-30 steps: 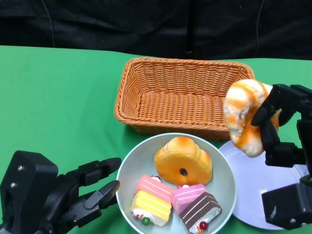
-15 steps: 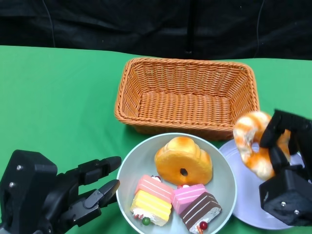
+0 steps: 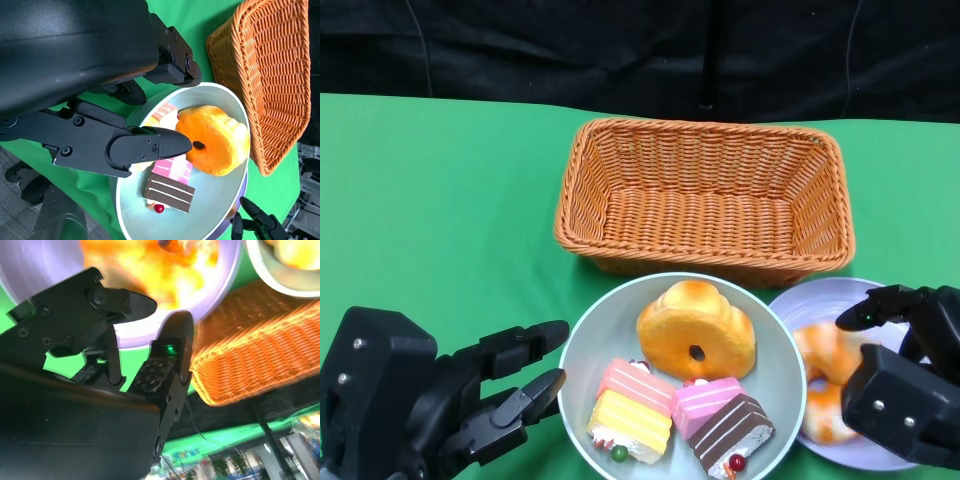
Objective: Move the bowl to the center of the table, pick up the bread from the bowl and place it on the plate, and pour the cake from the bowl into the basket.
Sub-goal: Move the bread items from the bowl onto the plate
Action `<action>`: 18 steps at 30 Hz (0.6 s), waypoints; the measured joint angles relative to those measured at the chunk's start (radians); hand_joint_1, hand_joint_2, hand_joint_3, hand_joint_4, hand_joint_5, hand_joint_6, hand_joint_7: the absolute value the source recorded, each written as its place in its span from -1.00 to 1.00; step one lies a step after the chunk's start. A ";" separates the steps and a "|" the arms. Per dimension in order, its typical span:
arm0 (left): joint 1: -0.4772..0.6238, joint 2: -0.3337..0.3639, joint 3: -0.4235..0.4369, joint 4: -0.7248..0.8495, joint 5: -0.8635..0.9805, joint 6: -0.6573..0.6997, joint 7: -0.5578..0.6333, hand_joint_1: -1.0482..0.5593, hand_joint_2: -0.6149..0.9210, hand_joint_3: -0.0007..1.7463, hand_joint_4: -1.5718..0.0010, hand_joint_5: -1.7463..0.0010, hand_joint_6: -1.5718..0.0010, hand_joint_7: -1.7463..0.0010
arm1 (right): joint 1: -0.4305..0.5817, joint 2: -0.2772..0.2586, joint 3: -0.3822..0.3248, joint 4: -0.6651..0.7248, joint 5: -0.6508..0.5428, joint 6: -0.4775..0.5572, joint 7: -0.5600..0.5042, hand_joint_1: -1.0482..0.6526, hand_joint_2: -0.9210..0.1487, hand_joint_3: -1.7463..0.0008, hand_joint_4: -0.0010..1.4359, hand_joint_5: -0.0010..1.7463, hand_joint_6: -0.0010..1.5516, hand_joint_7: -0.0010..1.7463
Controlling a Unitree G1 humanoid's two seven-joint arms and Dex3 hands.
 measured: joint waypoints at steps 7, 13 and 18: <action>0.000 0.000 0.002 -0.006 -0.001 0.010 0.000 -0.31 1.00 -0.53 0.48 0.52 0.46 1.00 | 0.000 -0.027 0.077 -0.124 -0.148 0.207 0.153 -0.43 -1.00 0.86 -0.82 -0.57 -0.83 -1.00; 0.000 0.000 0.002 -0.006 -0.001 0.010 0.000 -0.31 1.00 -0.53 0.49 0.52 0.45 0.99 | 0.009 -0.021 0.086 -0.155 -0.164 0.191 0.079 -0.32 -1.00 0.94 -0.67 -0.50 -0.68 -0.94; 0.000 0.000 0.003 -0.006 0.000 0.010 0.000 -0.31 1.00 -0.53 0.48 0.51 0.46 1.00 | 0.041 0.014 0.081 -0.234 -0.120 0.108 -0.031 -0.29 -1.00 0.90 -0.57 -0.44 -0.62 -0.92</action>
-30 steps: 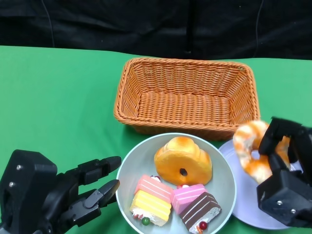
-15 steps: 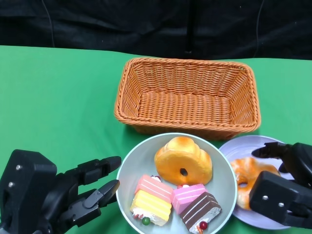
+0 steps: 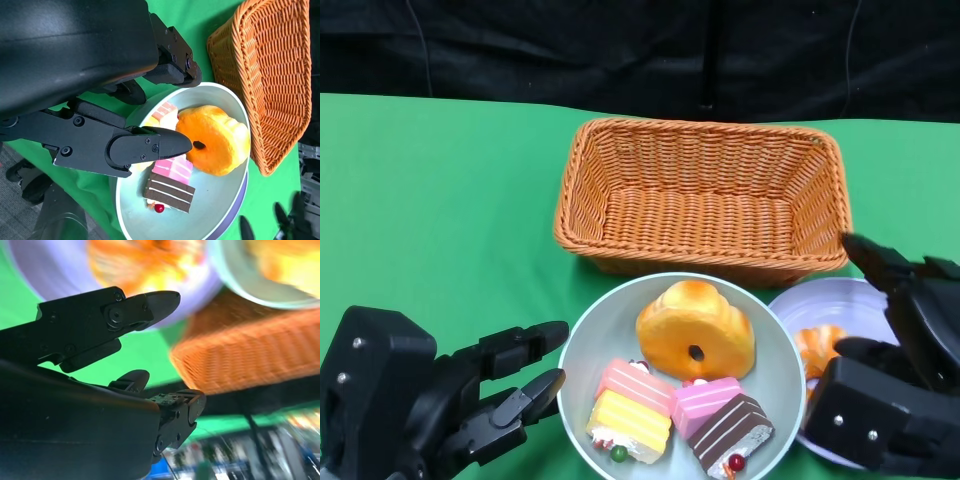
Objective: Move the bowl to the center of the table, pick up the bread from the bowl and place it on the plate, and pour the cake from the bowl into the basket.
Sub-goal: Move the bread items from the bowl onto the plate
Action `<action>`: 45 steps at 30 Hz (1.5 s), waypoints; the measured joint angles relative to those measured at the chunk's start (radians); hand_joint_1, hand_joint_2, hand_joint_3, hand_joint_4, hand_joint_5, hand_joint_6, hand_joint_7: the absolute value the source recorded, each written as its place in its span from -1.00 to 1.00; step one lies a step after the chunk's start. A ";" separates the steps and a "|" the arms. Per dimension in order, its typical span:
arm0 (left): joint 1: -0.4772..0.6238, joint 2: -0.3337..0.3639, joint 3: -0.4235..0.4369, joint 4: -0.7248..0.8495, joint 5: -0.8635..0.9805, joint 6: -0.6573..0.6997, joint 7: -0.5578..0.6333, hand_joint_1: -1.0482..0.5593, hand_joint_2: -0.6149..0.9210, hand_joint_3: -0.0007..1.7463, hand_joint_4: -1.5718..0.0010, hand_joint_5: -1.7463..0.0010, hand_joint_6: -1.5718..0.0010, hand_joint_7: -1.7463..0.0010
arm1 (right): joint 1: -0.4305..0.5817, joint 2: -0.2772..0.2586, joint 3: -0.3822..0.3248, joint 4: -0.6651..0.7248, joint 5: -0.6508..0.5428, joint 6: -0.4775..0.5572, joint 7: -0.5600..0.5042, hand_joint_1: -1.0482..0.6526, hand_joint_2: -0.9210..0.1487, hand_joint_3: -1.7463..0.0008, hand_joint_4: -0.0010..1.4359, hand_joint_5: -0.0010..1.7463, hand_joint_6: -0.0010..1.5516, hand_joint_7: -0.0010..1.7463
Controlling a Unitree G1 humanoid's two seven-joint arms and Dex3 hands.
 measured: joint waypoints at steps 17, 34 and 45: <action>0.000 0.000 0.001 0.000 0.000 0.000 0.000 -0.31 1.00 -0.53 0.49 0.50 0.45 1.00 | 0.039 0.060 0.110 -0.205 0.086 -0.177 0.048 -0.32 -1.00 0.93 -0.61 -0.09 -0.54 -0.90; 0.004 -0.001 0.000 -0.018 0.002 0.012 0.001 -0.31 1.00 -0.53 0.48 0.48 0.45 0.99 | -0.086 0.092 0.199 0.045 0.026 -0.247 0.006 -0.34 -0.97 0.99 -0.66 -0.17 -0.48 -0.92; 0.019 -0.001 -0.006 -0.041 0.003 0.016 0.005 -0.31 1.00 -0.53 0.50 0.47 0.47 1.00 | -0.171 0.106 0.261 0.262 -0.072 -0.276 -0.133 -0.23 -0.95 1.00 -0.51 -0.16 -0.34 -0.90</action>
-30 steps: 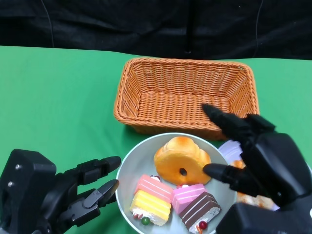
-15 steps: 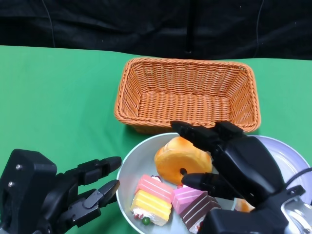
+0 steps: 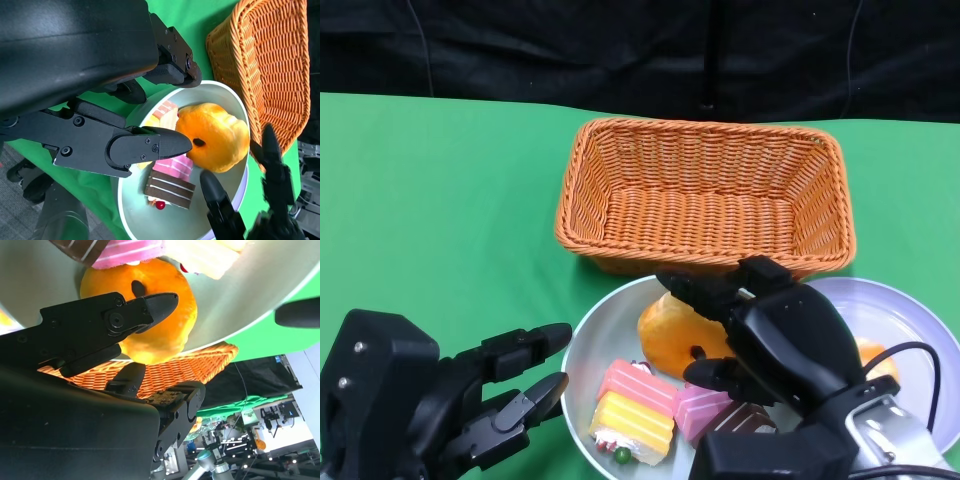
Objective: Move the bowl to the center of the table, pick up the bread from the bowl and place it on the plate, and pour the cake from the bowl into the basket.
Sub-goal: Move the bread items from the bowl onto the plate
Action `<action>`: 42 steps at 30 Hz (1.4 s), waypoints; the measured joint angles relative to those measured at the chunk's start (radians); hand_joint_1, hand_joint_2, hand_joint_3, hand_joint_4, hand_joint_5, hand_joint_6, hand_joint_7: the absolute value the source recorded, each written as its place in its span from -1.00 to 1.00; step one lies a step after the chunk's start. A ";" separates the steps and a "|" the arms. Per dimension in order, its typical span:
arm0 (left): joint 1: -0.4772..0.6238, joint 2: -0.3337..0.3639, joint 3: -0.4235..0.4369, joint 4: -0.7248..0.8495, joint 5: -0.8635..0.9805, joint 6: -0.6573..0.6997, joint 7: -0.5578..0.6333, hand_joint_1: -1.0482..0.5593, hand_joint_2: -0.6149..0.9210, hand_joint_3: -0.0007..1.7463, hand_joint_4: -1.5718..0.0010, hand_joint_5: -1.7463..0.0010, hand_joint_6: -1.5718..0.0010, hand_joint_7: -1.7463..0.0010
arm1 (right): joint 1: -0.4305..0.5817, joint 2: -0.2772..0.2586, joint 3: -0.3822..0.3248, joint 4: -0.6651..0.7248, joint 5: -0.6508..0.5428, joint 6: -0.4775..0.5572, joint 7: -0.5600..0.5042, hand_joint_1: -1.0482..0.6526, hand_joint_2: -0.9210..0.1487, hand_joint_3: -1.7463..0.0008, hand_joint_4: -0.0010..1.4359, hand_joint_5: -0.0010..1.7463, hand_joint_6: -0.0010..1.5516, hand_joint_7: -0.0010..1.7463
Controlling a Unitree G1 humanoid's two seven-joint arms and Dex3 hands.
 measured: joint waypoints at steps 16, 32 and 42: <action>0.010 0.000 -0.005 -0.020 0.001 0.011 0.009 -0.33 1.00 -0.53 0.51 0.44 0.44 0.99 | -0.056 -0.010 0.021 0.237 0.032 -0.298 -0.345 0.14 0.21 -0.49 0.39 0.98 0.15 0.73; 0.010 0.000 -0.008 -0.023 0.001 0.015 0.012 -0.33 1.00 -0.53 0.51 0.45 0.45 0.99 | -0.052 -0.030 0.007 0.246 0.018 -0.477 -0.512 0.08 0.30 -0.73 0.40 1.00 -0.01 0.97; 0.010 0.000 -0.007 -0.023 -0.002 0.020 0.012 -0.33 1.00 -0.54 0.52 0.44 0.45 0.99 | -0.019 -0.033 -0.043 0.115 0.056 -0.495 -0.462 0.09 0.35 -0.72 0.35 1.00 0.12 0.63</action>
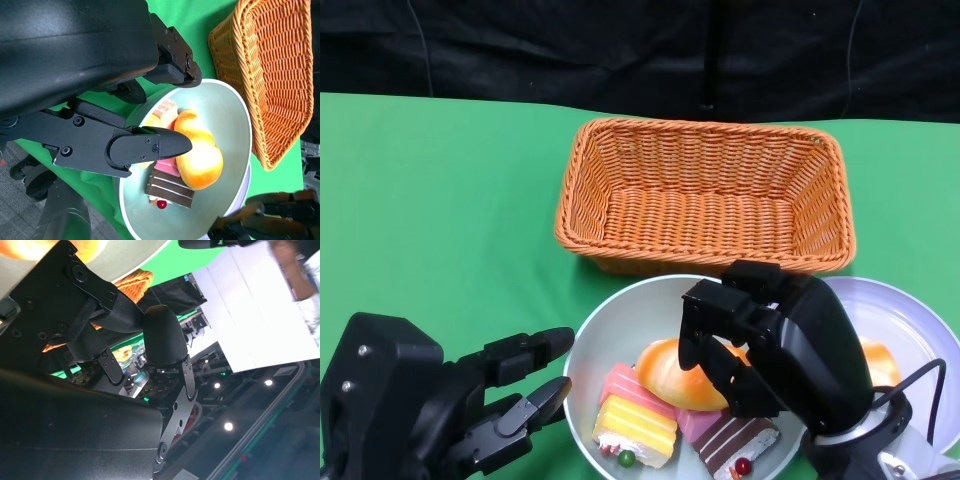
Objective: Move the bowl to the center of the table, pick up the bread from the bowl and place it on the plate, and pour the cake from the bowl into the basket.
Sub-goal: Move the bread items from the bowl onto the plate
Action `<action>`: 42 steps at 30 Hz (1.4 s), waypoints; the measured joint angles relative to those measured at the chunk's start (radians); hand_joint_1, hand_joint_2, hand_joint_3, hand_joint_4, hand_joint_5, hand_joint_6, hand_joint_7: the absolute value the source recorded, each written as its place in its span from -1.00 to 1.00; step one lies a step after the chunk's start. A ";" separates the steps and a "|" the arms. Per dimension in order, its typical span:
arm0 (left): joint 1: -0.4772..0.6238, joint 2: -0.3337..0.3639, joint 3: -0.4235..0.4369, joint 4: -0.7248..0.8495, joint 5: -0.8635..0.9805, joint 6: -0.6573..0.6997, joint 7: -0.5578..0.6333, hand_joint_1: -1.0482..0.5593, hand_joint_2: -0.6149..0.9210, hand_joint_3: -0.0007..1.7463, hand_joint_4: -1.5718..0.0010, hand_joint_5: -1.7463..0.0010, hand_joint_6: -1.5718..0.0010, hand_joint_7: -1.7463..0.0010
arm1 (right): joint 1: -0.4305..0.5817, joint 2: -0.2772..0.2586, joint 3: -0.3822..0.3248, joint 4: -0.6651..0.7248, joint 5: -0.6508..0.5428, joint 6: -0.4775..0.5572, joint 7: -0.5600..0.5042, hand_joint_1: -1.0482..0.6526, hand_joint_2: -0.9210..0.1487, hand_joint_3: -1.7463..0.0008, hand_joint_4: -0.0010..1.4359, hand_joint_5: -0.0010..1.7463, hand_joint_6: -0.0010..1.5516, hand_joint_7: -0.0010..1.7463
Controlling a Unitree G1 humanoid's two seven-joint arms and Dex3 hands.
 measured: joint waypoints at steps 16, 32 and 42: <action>0.001 0.002 -0.002 -0.007 0.004 0.002 0.000 -0.31 1.00 -0.50 0.52 0.44 0.47 1.00 | 0.133 -0.056 -0.019 -0.392 0.102 0.457 0.796 -0.61 -0.99 0.97 -0.71 -0.66 -0.64 -1.00; 0.001 0.003 -0.002 -0.008 0.002 0.002 0.000 -0.32 1.00 -0.52 0.55 0.41 0.48 1.00 | 0.079 -0.027 0.052 -0.203 0.035 0.505 0.764 -0.49 -1.00 0.92 -0.56 -0.65 -0.54 -0.97; 0.003 0.002 -0.002 -0.017 0.002 0.003 0.004 -0.32 1.00 -0.54 0.55 0.40 0.46 0.99 | 0.060 0.022 0.058 -0.089 0.046 0.427 0.543 0.02 -0.85 0.57 0.17 0.23 0.21 -0.69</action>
